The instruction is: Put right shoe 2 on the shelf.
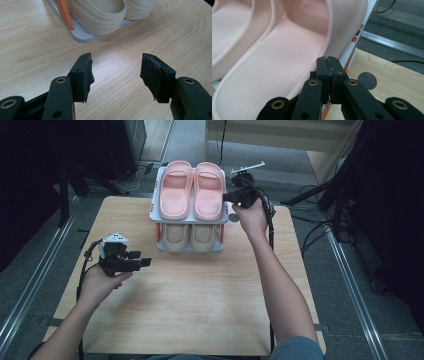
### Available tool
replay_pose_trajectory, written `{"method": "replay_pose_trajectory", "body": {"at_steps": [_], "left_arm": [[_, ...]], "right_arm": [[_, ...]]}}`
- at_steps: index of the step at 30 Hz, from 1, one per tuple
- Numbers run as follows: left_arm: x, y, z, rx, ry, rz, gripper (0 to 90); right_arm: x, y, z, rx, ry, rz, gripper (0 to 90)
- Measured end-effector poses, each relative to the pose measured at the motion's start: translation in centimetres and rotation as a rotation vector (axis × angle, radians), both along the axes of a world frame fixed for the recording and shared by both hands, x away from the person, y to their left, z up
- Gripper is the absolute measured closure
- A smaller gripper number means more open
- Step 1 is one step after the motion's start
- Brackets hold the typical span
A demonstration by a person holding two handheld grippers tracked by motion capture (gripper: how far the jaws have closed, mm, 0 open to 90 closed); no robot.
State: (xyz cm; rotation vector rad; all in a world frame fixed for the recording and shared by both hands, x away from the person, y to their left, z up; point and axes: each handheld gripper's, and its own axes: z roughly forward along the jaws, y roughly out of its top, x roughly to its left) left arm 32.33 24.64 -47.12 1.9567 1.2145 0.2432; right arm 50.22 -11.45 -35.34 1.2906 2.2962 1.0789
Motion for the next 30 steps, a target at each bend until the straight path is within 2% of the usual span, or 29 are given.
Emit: {"method": "replay_pose_trajectory", "body": {"at_steps": [2, 11, 13, 15, 25, 30], "left_arm": [[0.05, -0.05, 0.02, -0.001, -0.001, -0.002, 42.7], [0.43, -0.42, 0.07, -0.003, -0.003, -0.012, 42.7], [0.52, -0.45, 0.06, -0.001, -0.001, -0.016, 42.7], [0.59, -0.46, 0.04, -0.003, 0.0, -0.015, 42.7], [0.82, -0.61, 0.06, -0.002, 0.001, -0.018, 42.7], [0.85, -0.6, 0.03, -0.003, 0.001, -0.02, 42.7]], "right_arm": [[-0.06, 0.0, -0.1, 0.022, 0.001, 0.006, 88.8], [-0.39, 0.54, -0.08, 0.013, -0.011, 0.011, 87.5], [-0.37, 0.34, -0.12, 0.026, -0.002, 0.007, 86.9], [-0.46, 0.2, -0.25, 0.042, -0.009, 0.011, 86.6], [-0.61, -0.14, -0.65, 0.048, -0.037, 0.007, 85.1], [-0.52, 0.32, -0.65, 0.055, -0.048, -0.013, 85.6]]}}
